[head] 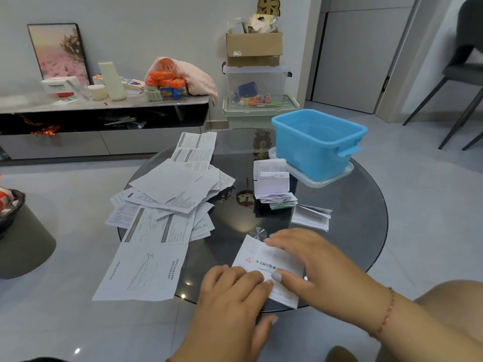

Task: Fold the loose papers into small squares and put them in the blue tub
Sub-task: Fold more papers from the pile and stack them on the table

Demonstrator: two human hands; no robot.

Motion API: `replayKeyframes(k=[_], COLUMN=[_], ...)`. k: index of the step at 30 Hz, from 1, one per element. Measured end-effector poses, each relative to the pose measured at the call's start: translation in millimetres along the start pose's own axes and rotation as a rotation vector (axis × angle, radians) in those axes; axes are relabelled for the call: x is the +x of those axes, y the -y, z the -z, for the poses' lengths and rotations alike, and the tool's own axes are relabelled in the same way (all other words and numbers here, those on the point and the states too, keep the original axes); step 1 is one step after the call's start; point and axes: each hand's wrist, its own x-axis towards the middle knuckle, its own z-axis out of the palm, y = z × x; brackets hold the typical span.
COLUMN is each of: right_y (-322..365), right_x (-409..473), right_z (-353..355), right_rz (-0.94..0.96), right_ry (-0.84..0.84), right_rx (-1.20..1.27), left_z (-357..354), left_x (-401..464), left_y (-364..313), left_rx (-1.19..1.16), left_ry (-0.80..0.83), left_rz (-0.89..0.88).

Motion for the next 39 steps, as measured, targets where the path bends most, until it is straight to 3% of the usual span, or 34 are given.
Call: replayKeyframes(k=[4, 14, 19, 24, 33, 39], right_y=[-8.9, -7.3, -10.0, -6.9, 1.3, 4.0], right_x=[-2.7, -13.3, 0.4, 3.5, 5.3, 4.2], right_z=[-0.7, 5.5, -7.4, -18.5, -21.8, -14.6], right_rz=[0.18, 0.282, 0.036, -0.151, -0.287, -0.331], right_ry=[0.164, 0.147, 0.043, -0.026, -0.048, -0.016], right_rx=[-0.066, -0.17, 0.151, 0.128, 0.033, 0.025], left_z=[0.4, 4.4, 7.2, 8.0, 8.8, 12.4], left_x=[0.6, -8.9, -10.2, -8.4, -0.9, 2.1], left_y=[1.0, 8.4, 2.7, -4.0, -7.4, -5.0], left_rx=[0.022, -0.077, -0.181, -0.086, 0.017, -0.039], left_ry=[-0.017, -0.108, -0.151, -0.096, -0.015, -0.045], left_rz=[0.022, 0.135, 0.455, 0.693, 0.716, 0.705])
